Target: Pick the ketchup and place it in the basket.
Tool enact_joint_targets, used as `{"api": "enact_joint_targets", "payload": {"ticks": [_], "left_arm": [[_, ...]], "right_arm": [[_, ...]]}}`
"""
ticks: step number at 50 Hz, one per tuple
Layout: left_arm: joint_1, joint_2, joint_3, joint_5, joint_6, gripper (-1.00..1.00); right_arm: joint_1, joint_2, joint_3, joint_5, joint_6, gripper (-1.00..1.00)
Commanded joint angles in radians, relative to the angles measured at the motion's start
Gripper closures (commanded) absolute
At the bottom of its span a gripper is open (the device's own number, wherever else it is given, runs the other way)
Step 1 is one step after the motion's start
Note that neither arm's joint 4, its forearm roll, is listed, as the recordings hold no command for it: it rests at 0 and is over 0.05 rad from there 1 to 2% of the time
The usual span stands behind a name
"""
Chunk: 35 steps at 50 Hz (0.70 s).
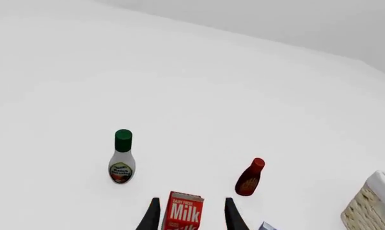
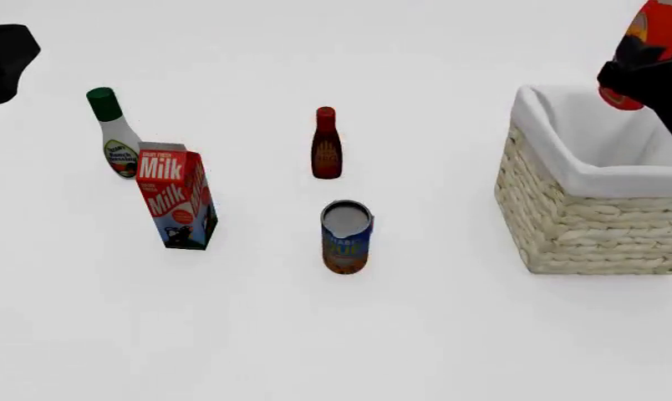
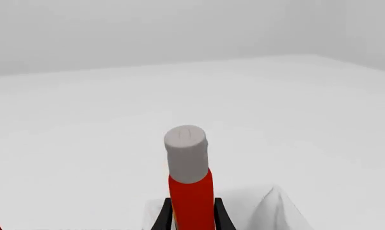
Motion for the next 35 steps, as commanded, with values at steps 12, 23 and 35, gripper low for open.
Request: {"api": "enact_joint_targets", "payload": {"ticks": [12,23,35], "left_arm": [[0.001,-0.002,0.010,-0.007,-0.006,-1.00],[0.003,0.000,0.017,-0.013,-0.009,-1.00],[0.002,0.001,0.021,-0.017,-0.010,-1.00]], "right_arm": [[-0.040,0.059,0.024,-0.054,0.023,1.00],[-0.057,0.101,0.025,-0.078,0.023,1.00],[-0.073,0.152,0.024,-0.106,0.024,1.00]]}}
